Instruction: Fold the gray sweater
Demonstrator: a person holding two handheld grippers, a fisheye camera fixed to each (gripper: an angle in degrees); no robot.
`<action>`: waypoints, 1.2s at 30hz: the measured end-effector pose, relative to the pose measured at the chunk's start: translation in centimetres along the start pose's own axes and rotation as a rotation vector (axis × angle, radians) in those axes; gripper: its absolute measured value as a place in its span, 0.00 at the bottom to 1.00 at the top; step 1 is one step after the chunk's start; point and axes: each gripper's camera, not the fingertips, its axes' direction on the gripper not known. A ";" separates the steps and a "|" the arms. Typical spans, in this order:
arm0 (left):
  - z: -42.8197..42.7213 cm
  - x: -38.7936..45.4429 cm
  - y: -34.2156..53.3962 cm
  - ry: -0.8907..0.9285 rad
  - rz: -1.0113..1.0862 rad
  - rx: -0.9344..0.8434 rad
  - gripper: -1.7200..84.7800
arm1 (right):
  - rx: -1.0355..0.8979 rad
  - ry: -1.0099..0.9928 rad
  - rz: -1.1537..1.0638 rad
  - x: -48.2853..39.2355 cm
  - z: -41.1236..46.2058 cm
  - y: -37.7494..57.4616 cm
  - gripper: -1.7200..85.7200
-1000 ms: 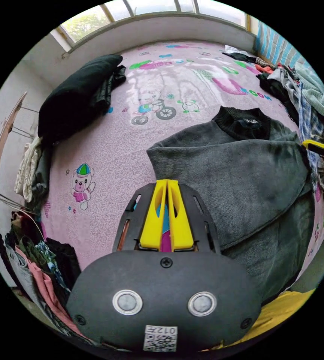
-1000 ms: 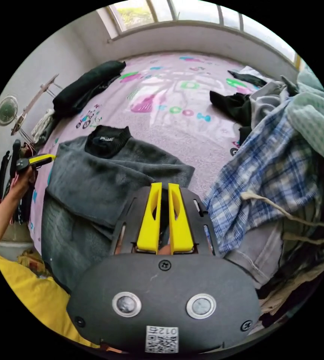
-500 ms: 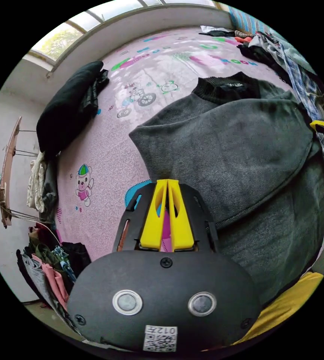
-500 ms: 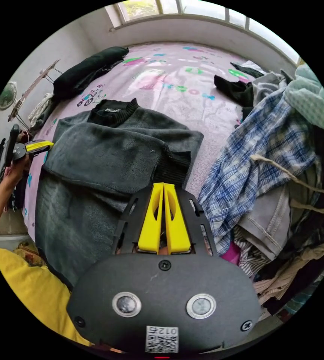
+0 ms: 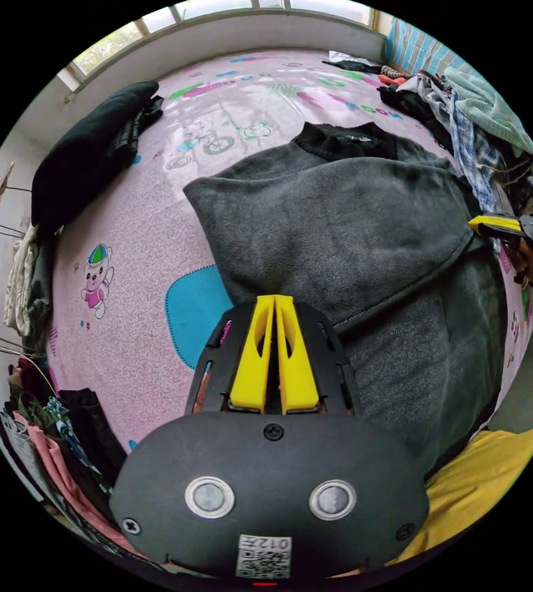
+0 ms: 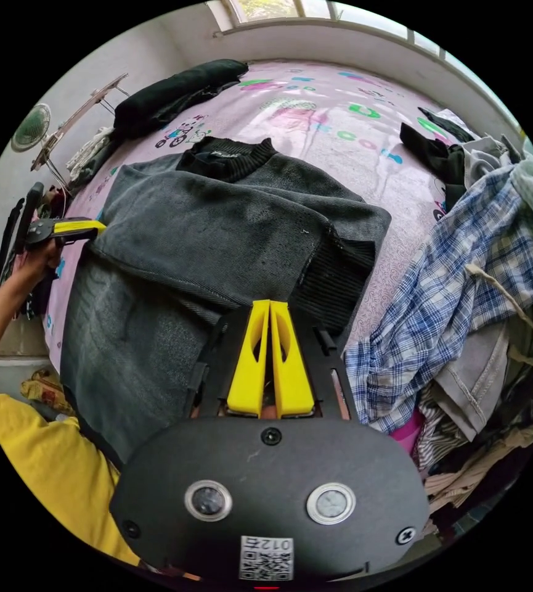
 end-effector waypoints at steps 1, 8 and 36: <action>0.0 -0.3 -0.1 0.009 -0.009 -0.008 0.02 | -0.001 0.007 0.015 -0.1 0.1 -0.1 0.02; -2.3 -3.0 2.0 0.036 -0.177 0.073 0.02 | -0.033 0.048 0.031 -1.0 0.7 -1.5 0.02; 0.9 -11.5 -15.0 0.154 -0.146 0.218 0.03 | 0.188 -0.014 0.044 1.1 -2.2 -12.6 0.02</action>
